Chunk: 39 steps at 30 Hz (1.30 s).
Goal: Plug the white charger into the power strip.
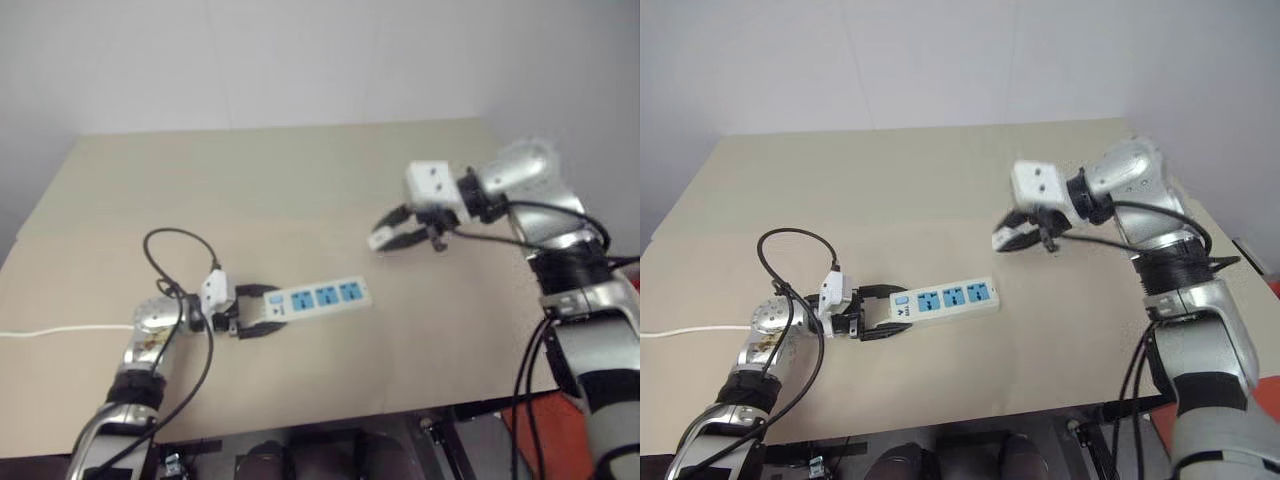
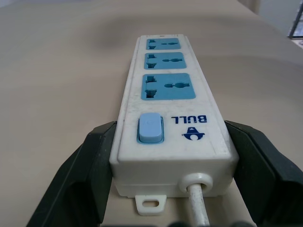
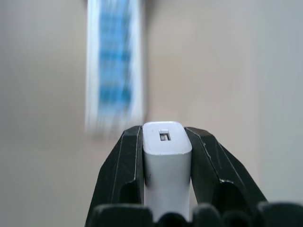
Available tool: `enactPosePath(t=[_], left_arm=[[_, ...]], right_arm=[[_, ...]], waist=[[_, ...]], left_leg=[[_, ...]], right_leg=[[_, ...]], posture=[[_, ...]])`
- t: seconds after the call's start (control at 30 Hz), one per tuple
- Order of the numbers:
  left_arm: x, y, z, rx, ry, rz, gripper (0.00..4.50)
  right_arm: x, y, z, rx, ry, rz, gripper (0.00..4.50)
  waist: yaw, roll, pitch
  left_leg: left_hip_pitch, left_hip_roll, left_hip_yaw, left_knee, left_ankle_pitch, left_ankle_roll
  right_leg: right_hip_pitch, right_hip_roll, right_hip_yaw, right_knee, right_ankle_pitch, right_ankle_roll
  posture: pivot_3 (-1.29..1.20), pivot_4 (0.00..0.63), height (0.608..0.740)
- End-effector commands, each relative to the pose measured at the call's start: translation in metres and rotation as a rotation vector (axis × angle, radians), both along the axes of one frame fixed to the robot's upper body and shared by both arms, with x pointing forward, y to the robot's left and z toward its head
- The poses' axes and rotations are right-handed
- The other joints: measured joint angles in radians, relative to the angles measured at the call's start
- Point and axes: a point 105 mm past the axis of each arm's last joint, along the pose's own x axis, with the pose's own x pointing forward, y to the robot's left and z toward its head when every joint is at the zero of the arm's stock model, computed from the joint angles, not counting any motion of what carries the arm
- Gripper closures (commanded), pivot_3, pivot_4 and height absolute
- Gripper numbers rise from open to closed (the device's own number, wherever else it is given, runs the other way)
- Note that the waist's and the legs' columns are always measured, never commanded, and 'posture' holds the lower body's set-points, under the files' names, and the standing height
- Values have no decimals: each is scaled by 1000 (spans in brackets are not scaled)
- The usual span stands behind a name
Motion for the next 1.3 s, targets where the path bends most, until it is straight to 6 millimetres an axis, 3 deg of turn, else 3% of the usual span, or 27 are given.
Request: enactPosePath(t=[0.03,0.23,0.47,0.63,1.0,1.3], left_arm=[[-7,-3,9,30,-28,-77,1267],[-14,-7,7,18,9,-131,1267],[-27,-15,6,14,31,-181,1267],[-30,-17,6,6,35,-171,1267],[-32,-14,5,16,38,-144,1267],[-32,-11,-1,38,45,-126,1267]], right_arm=[[-20,15,18,392,164,19,3386],[-27,39,-14,685,462,-18,3386],[-26,62,-50,825,518,-53,3386],[-33,69,-64,842,465,-5,3386],[-56,76,-101,712,445,110,3386],[-45,72,-117,692,406,107,3386]], waist=[[3,-1,-1],[3,-1,0],[2,-1,0],[0,-1,0],[0,-1,0],[-2,-1,0]], left_leg=[[0,0,-2,0,0,0],[-1,-1,-2,0,0,0],[-2,-1,1,-1,0,0],[-2,-2,1,-1,0,0],[0,-2,1,-1,0,0],[0,-2,0,-1,0,0]], right_leg=[[0,0,-1,0,0,0],[-1,0,0,0,1,-1],[-1,0,0,0,1,-1],[-1,0,0,0,0,-1],[-1,0,0,1,0,-1],[-1,0,1,0,0,-1]], posture=[[0,150,740],[0,150,740],[0,150,740],[0,150,740],[0,150,740],[0,150,740]])
